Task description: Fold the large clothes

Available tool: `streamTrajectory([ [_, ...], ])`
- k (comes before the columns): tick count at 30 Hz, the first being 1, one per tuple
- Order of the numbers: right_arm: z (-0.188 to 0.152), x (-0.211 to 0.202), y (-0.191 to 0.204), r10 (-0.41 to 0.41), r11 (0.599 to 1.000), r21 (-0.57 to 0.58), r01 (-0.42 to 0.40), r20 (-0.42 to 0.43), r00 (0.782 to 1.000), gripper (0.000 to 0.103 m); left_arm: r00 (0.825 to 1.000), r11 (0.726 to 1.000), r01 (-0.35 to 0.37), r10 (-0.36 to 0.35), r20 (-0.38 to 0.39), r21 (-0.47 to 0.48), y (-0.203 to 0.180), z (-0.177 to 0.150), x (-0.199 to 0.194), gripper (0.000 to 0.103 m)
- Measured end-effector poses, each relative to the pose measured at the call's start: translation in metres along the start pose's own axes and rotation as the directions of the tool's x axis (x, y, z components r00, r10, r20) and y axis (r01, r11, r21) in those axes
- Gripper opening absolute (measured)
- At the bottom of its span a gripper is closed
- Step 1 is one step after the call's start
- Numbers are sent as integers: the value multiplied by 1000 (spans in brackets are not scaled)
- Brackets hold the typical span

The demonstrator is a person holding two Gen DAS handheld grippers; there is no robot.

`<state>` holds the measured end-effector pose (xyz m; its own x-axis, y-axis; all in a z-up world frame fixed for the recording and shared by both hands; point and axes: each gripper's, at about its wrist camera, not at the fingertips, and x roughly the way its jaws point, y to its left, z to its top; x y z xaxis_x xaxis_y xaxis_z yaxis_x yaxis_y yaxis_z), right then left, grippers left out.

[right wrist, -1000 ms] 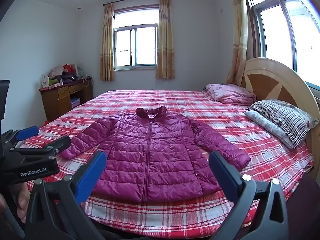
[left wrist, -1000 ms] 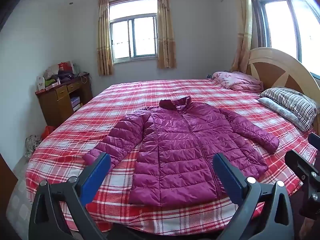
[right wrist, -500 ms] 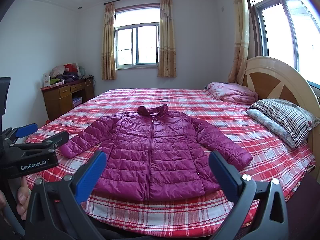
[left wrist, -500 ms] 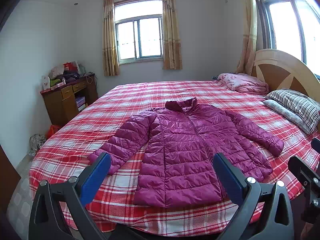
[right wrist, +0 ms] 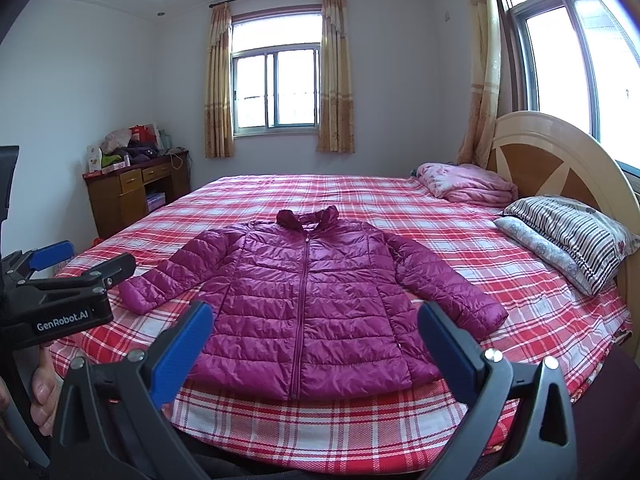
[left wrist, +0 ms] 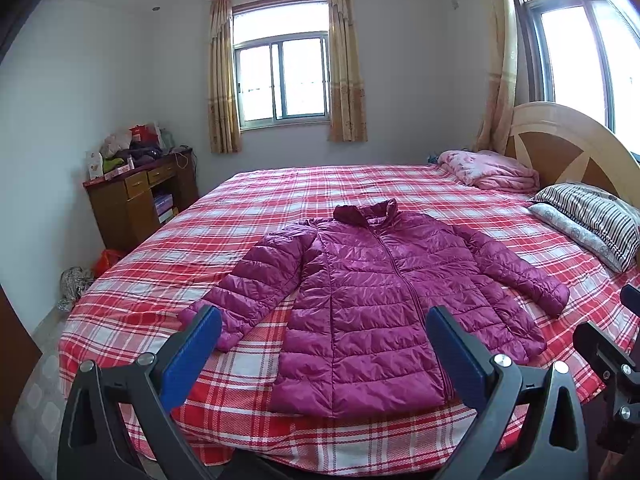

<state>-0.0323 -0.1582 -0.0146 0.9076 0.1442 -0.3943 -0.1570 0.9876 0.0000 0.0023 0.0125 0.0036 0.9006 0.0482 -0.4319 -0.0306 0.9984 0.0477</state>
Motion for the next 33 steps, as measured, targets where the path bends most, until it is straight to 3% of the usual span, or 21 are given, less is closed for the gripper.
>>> streamTrajectory([
  [33, -6, 7, 4, 24, 1000, 2, -24, -30, 999, 103, 1000, 1000, -17, 17, 2, -25, 13, 2, 5, 102],
])
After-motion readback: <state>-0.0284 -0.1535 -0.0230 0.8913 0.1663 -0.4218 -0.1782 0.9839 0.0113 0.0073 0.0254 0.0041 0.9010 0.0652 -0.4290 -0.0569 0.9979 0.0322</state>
